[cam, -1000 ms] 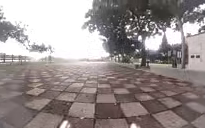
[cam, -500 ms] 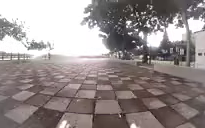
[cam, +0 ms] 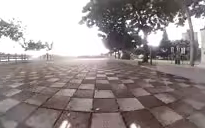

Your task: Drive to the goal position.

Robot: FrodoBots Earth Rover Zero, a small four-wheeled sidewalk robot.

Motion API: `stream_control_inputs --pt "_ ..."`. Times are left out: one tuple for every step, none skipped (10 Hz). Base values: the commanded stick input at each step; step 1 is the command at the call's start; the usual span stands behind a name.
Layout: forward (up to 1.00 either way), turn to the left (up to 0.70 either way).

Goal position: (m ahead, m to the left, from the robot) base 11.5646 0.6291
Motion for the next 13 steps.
stream_control_inputs --pt "0.7 0.0" --pt "0.7 0.0" --pt "0.7 0.0" --pt "0.7 0.0" --pt "0.7 0.0" --pt "0.7 0.0" --pt "0.7 0.0" --pt "0.7 0.0" --pt "0.7 0.0" --pt "0.7 0.0" --pt "0.7 0.0" --pt "0.7 0.0" --pt "0.7 0.0"
